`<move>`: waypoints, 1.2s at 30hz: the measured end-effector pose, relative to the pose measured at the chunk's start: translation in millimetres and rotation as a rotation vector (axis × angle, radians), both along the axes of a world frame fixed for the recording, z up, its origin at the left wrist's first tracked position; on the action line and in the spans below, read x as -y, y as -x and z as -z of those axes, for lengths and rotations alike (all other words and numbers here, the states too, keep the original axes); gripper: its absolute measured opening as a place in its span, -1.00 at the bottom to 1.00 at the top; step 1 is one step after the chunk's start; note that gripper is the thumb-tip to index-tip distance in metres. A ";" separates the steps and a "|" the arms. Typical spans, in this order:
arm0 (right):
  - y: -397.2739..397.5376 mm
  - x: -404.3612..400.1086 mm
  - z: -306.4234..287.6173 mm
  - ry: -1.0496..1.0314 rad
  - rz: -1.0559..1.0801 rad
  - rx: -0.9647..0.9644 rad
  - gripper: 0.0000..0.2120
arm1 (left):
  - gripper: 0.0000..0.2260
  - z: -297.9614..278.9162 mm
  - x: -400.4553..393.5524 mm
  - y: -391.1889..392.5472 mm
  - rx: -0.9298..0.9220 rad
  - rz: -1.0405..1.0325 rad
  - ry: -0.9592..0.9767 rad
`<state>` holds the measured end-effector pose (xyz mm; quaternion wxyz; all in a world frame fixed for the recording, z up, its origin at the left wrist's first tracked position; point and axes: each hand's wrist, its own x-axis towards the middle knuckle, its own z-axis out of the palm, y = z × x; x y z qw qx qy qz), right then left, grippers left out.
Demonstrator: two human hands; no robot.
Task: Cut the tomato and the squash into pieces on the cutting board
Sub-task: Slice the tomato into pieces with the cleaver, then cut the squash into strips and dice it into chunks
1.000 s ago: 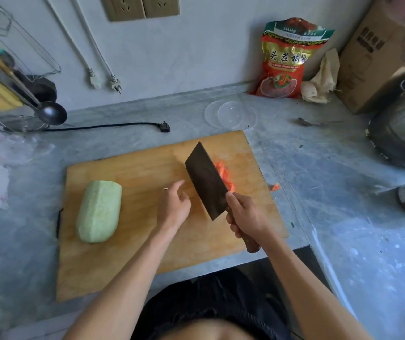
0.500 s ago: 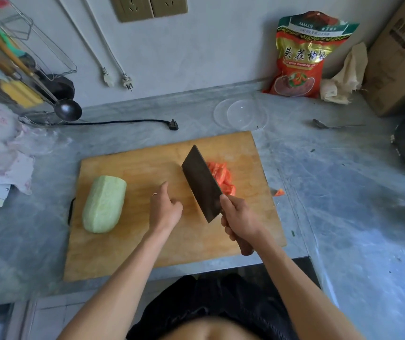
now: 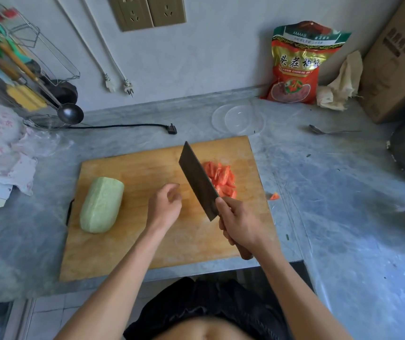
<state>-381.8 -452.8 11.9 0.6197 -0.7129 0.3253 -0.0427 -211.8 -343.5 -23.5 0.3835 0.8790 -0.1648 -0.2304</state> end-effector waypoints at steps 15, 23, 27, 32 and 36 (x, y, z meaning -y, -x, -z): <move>-9.1 -13.0 18.3 0.642 -0.222 -0.032 -0.79 | -0.83 -22.7 -57.6 -28.2 0.110 -0.131 0.123; -68.1 -62.2 9.6 0.241 -0.097 0.011 -0.76 | -0.26 -26.7 -119.5 -90.8 0.323 -0.178 -0.372; -89.9 -75.7 3.8 0.048 -0.031 -0.005 -0.76 | -0.04 -33.0 -116.9 -116.5 0.193 -0.066 -0.491; -106.1 -85.7 -1.5 0.034 -0.006 -0.052 -0.74 | -0.02 -39.9 -110.0 -147.0 0.021 0.072 -0.581; -109.3 -89.5 -0.7 0.056 0.009 -0.067 -0.76 | -0.07 -43.6 -111.8 -148.2 0.175 0.388 -0.514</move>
